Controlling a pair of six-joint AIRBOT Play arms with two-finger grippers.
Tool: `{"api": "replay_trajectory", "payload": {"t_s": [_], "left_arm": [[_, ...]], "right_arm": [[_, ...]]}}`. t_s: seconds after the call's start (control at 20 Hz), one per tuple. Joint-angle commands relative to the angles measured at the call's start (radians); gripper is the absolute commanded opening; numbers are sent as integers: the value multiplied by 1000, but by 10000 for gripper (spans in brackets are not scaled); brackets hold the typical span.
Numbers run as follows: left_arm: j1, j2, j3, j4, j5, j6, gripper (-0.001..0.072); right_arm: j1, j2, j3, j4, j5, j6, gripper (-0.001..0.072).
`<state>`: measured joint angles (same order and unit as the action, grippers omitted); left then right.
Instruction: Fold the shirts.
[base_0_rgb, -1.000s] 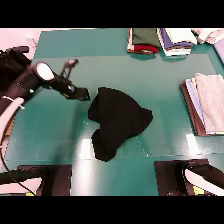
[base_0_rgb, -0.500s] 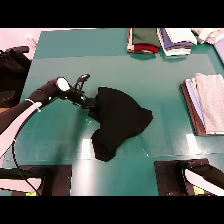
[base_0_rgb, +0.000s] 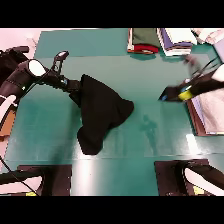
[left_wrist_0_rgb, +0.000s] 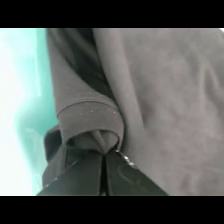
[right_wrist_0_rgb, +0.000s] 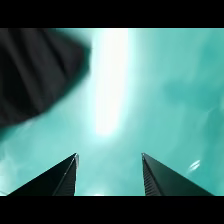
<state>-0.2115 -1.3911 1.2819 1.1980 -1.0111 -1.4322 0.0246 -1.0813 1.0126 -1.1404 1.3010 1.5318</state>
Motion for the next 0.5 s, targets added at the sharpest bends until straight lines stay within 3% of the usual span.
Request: {"api": "replay_trajectory", "payload": {"t_s": [0.0, 0.15, 0.4, 0.45], "left_arm": [[10, 11, 5, 26, -3, 0, 21], [10, 11, 5, 26, -8, 0, 21], [10, 11, 5, 26, -26, 0, 21], [10, 11, 5, 26, -29, 0, 21]], "right_arm": [[64, -125, -238, 229, -238, -74, 457], [155, -290, -195, 372, -357, -139, 457], [256, -488, 6, 372, -407, -139, 443], [270, -512, 46, 365, -412, -139, 322]]}}
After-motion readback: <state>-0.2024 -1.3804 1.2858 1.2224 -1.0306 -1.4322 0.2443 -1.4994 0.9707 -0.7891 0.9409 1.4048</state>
